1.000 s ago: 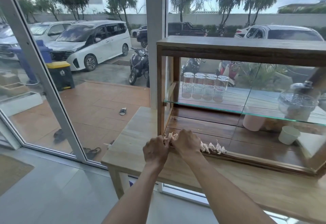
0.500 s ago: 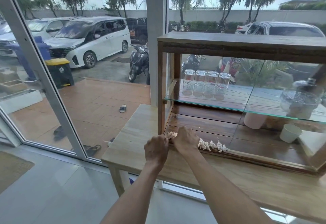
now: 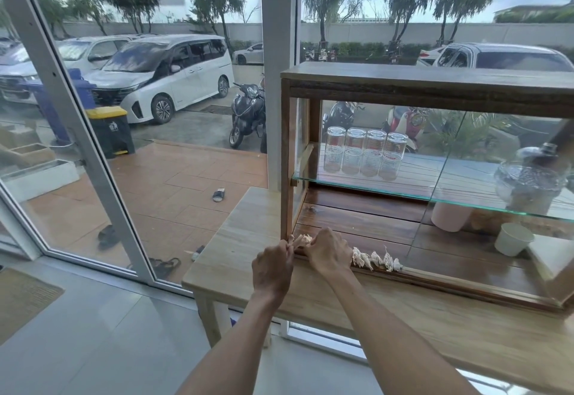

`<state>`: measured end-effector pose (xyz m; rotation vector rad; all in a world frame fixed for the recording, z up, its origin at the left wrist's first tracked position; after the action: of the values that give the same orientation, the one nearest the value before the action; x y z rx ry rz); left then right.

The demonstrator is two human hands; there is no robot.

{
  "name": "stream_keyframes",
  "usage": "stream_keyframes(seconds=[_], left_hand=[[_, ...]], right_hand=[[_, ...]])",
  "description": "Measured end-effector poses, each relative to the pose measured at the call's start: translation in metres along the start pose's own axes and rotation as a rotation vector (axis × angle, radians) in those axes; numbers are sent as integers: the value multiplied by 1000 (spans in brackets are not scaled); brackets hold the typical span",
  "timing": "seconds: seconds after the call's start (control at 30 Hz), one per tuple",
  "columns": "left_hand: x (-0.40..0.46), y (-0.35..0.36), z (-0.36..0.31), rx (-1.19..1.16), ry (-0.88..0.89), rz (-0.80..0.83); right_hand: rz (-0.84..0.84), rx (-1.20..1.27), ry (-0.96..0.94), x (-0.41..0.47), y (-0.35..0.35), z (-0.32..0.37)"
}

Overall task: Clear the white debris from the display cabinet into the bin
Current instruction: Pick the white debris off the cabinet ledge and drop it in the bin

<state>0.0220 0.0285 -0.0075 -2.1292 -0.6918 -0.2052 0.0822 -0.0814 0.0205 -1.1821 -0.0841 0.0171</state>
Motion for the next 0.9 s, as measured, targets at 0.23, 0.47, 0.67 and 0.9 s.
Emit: stream_keyframes(seconds=[0.23, 0.47, 0.67, 0.9], left_hand=[[-11, -24, -4, 22, 26, -49], [-38, -61, 1, 29, -21, -109], [-68, -84, 25, 79, -72, -99], [-88, -119, 76, 101, -84, -97]], right_hand=[[47, 117, 37, -14, -19, -9], [120, 277, -64, -36, -22, -9], [114, 271, -225, -72, -14, 7], [193, 269, -322, -104, 11, 53]])
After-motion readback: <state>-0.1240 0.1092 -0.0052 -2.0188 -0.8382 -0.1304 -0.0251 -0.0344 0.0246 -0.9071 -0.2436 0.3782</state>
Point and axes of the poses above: each hand's wrist, its own x-axis towards the middle knuckle, its own y-axis out of the palm, z = x × y, the point moved 3 cm from there along x, towards the middle knuckle, and after that the axes turned 10 degrees about -x, right-handed, at the moved point
